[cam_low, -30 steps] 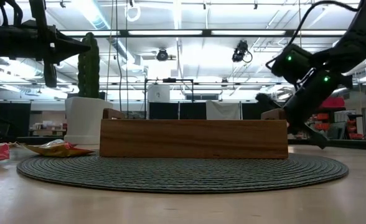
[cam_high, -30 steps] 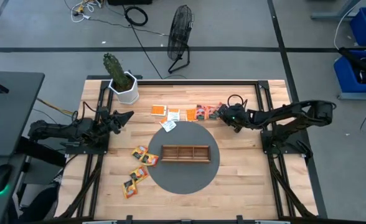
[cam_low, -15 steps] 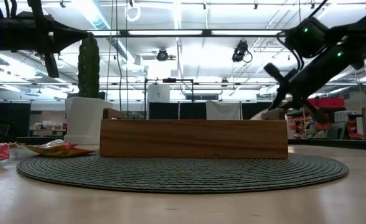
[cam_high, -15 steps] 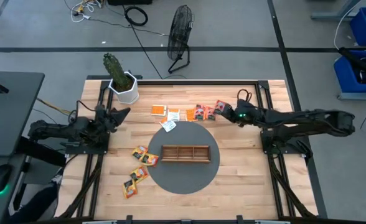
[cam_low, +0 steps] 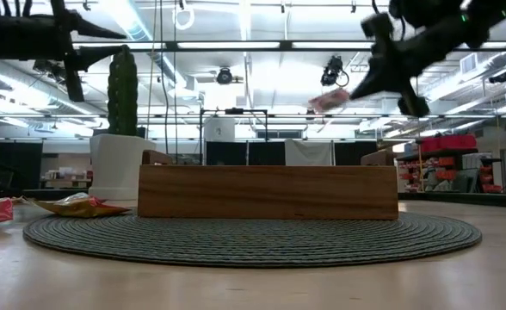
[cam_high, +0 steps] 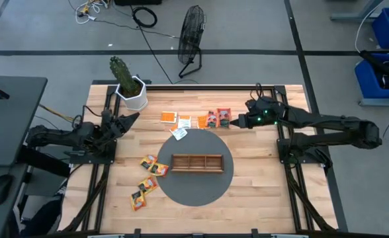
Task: Pick & Place Tea
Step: Put the red tea bag into the right section of the wooden organizer
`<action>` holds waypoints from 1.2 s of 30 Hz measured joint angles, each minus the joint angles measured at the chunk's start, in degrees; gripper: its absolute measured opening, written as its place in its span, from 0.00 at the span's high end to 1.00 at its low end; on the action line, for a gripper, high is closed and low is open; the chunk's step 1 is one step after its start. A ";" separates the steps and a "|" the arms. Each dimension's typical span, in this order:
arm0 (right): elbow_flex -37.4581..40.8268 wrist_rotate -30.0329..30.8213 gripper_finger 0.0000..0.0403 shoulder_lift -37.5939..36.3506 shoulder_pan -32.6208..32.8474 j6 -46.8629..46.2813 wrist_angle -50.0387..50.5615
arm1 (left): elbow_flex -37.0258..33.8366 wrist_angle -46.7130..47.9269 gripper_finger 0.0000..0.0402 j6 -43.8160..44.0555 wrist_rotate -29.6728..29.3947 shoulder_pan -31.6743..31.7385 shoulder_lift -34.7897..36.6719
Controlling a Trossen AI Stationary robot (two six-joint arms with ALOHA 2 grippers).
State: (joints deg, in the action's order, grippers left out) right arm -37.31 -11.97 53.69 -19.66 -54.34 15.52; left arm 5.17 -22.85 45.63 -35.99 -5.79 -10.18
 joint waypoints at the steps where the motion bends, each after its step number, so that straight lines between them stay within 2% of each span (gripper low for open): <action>1: -2.34 -0.64 1.00 0.51 0.00 1.68 1.88 | 0.51 0.07 0.73 0.50 0.30 -0.01 -1.41; 9: -19.40 -10.21 1.00 7.43 0.00 13.58 16.71 | 7.33 0.03 0.53 -0.25 4.65 -0.02 -14.99; 12: -24.23 -15.15 1.00 10.91 0.22 16.04 20.79 | 10.43 -0.02 0.50 -1.19 6.75 0.00 -20.55; 17: -29.61 -19.80 1.00 16.25 1.99 19.98 25.09 | 16.74 0.01 0.49 -7.69 9.95 -0.02 -29.85; 23: -33.06 -22.68 1.00 20.85 6.17 25.12 26.61 | 24.65 0.05 0.51 -9.28 11.51 -0.02 -40.51; 31: -35.14 -20.92 1.00 23.81 10.16 29.99 27.08 | 33.21 0.10 0.51 -12.26 24.78 -0.06 -53.67; 36: -35.16 -19.63 1.00 24.44 12.34 31.10 28.30 | 37.87 0.04 0.51 -12.73 26.87 -0.03 -60.60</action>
State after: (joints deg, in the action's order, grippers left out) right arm -72.47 -31.59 78.13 -7.32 -23.24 43.83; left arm 43.03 -22.81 32.90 -9.13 -5.81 -70.78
